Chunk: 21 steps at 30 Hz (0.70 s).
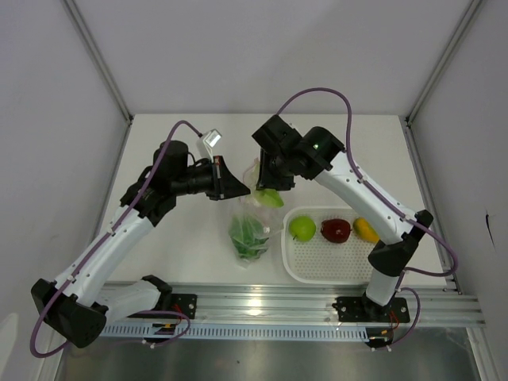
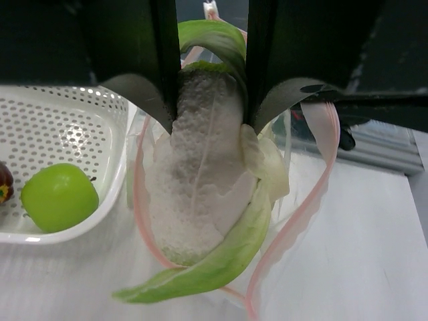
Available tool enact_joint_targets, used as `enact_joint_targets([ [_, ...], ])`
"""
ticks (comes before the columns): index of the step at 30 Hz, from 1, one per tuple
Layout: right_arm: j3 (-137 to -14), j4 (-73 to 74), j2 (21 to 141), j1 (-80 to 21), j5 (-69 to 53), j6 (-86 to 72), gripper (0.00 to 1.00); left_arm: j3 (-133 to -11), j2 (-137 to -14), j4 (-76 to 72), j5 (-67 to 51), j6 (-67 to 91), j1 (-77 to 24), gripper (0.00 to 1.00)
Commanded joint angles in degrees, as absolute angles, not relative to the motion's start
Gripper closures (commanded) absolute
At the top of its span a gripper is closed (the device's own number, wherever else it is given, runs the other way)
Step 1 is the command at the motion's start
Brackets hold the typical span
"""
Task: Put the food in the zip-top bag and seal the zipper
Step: Place the fake vegetable in the zipper food storage bag.
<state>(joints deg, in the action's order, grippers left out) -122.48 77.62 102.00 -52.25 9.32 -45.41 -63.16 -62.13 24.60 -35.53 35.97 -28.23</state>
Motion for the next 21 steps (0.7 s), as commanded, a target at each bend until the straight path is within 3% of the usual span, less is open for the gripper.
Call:
enact_joint_targets([
  [1,-123.7,80.7,100.9,-53.3,17.6,-53.8,1.0,-64.1,-62.0,22.4,-36.6,35.9,-28.2,1.0],
  [12,-122.3,82.6,104.7,-61.6,29.3,-64.3,0.93,-64.8,-62.2,20.8,-36.4,37.3,-28.3,0.99],
  [21,-115.7,77.3,101.8,-68.0,33.7,-56.4,0.89,-65.5,-62.8,21.8,-35.9,36.6,-28.3,0.99],
])
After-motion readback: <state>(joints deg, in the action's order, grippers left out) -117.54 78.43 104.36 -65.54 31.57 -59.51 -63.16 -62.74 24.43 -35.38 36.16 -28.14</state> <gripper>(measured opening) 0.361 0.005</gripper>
